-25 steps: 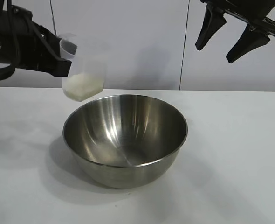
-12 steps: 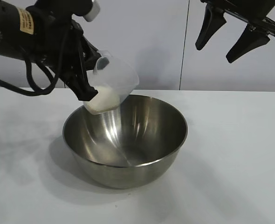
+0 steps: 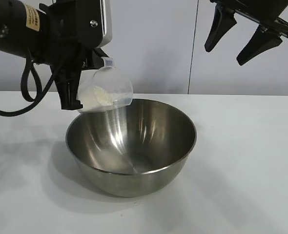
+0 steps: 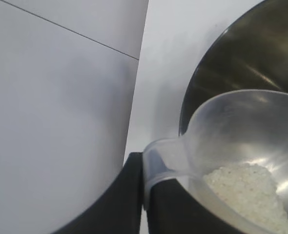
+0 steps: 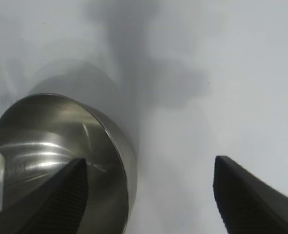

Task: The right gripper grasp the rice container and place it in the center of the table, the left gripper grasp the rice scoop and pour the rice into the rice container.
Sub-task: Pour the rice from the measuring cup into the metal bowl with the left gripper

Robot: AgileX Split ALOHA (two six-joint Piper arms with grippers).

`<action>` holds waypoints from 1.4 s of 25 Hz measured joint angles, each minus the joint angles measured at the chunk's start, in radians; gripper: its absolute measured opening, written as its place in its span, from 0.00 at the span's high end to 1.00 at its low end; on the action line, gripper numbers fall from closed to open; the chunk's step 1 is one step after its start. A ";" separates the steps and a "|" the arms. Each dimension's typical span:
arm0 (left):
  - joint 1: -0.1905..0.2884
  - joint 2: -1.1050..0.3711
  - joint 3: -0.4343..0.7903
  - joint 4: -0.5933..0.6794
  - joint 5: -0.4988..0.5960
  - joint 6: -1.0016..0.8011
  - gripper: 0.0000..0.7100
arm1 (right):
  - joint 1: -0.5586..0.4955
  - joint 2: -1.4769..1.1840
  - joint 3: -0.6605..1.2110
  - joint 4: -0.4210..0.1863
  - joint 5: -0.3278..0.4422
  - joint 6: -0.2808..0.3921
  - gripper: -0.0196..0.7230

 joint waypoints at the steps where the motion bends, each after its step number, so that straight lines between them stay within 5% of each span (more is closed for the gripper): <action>1: -0.003 0.000 -0.001 0.000 0.000 0.030 0.99 | 0.000 0.000 0.000 0.000 0.000 0.000 0.31; 9: -0.059 0.001 -0.001 0.000 0.002 0.268 0.99 | 0.000 0.000 0.000 0.000 0.001 0.000 0.31; 22: -0.062 0.001 -0.006 -0.023 -0.033 0.629 0.99 | 0.000 0.000 0.000 0.000 0.002 0.000 0.31; 29: -0.070 0.001 -0.006 -0.346 -0.172 0.968 0.99 | 0.000 0.000 0.000 0.000 0.002 0.000 0.31; 35: -0.159 0.001 -0.006 -0.710 -0.307 1.331 0.99 | 0.000 0.000 0.000 0.000 0.002 0.000 0.31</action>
